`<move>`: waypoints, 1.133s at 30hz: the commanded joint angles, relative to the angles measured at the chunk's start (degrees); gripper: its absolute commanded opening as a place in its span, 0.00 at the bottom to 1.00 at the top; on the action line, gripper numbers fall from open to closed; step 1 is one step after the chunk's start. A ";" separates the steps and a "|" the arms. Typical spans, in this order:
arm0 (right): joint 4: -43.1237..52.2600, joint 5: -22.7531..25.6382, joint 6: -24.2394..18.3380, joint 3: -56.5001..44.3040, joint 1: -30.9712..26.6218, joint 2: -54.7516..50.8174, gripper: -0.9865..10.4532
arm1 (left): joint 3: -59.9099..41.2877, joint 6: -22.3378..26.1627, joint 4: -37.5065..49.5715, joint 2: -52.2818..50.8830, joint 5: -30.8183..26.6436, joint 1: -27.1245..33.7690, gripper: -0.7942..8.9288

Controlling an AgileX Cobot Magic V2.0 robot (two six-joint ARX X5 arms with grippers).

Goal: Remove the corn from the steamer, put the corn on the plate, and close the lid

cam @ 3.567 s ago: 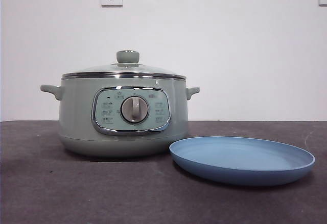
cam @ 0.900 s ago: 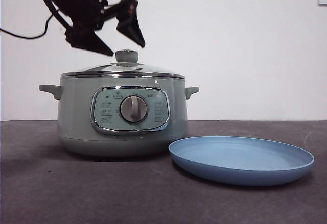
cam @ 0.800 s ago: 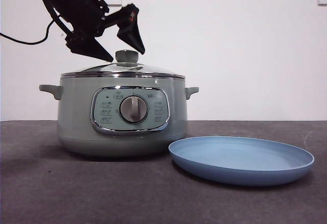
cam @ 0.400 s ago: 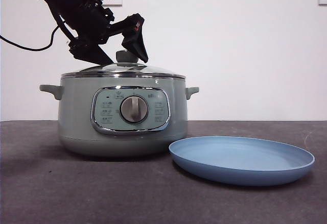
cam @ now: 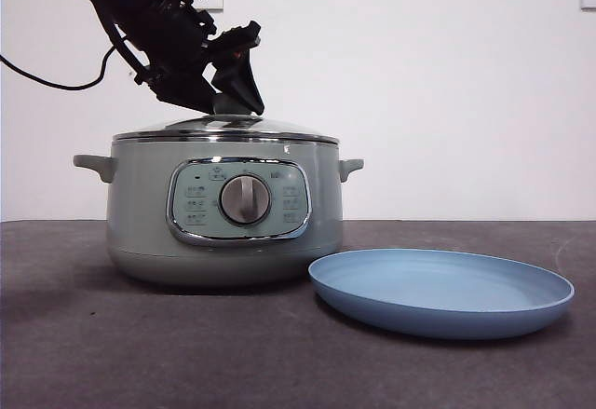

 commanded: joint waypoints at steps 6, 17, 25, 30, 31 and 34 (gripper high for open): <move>0.28 0.00 0.83 0.15 0.07 0.00 0.60 | -0.28 -0.52 -0.46 -0.13 1.33 0.17 0.07; 0.31 0.04 0.85 0.15 0.07 0.02 0.60 | -0.09 -0.85 -0.13 -7.26 1.27 0.24 0.07; 2.23 0.02 2.80 0.17 0.09 0.46 0.60 | -0.09 -0.85 -5.14 -16.76 1.31 0.24 0.07; 8.52 -0.02 6.97 0.15 1.09 2.62 0.60 | -0.07 -0.79 -13.33 -26.16 1.31 0.22 0.07; 9.90 -0.02 8.02 0.15 1.64 3.21 0.60 | -0.07 -0.72 -14.75 -28.02 1.29 0.22 0.07; 15.43 0.17 12.09 0.17 4.52 5.97 0.60 | -0.09 -0.68 -19.26 -34.42 1.18 0.22 0.07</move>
